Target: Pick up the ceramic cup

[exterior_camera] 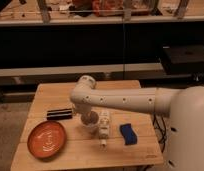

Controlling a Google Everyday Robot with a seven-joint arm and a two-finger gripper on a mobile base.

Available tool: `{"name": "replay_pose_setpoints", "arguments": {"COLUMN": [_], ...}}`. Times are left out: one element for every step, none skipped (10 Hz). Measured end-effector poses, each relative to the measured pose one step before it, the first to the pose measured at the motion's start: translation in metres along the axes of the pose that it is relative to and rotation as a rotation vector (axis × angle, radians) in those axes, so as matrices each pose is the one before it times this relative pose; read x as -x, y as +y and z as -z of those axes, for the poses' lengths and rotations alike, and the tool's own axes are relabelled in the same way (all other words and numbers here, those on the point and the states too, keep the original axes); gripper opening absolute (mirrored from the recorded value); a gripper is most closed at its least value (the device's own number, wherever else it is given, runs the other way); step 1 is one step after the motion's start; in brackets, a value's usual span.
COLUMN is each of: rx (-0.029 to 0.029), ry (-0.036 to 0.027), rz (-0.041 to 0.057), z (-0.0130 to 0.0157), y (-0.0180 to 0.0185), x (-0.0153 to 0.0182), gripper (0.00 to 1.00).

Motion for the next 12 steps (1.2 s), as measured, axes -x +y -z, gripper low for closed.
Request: {"name": "replay_pose_setpoints", "arguments": {"rx": [0.00851, 0.00516, 0.00442, -0.01302, -0.00324, -0.00282, 0.00185, 0.00146, -0.00030, -0.00405, -0.00325, -0.00103], "ry": [-0.00112, -0.00019, -0.00330, 0.00342, 0.00509, 0.00040, 0.00040, 0.00032, 0.00163, 0.00385, 0.00446, 0.00190], "rz": [-0.00918, -0.00560, -0.00824, 0.01227, 0.00683, 0.00135, 0.00090, -0.00473, -0.00078, 0.00413, 0.00476, -0.00088], "z": [-0.00016, 0.00022, 0.00029, 0.00409, 0.00353, 0.00158, -0.00033, 0.00043, 0.00082, 0.00259, 0.00298, 0.00211], "y": [0.00021, -0.00041, -0.00086, -0.00059, 0.00147, -0.00106, -0.00105, -0.00013, 0.00018, -0.00004, 0.00030, 0.00086], "x": [-0.00101, -0.00081, -0.00018, -0.00150, -0.00245, -0.00023, -0.00009, -0.00070, -0.00067, -0.00142, -0.00187, -0.00124], "gripper": [0.20, 0.13, 0.03, 0.00, 0.00, 0.00, 0.00, 0.00, 0.00, 0.00, 0.00, 0.00]}}
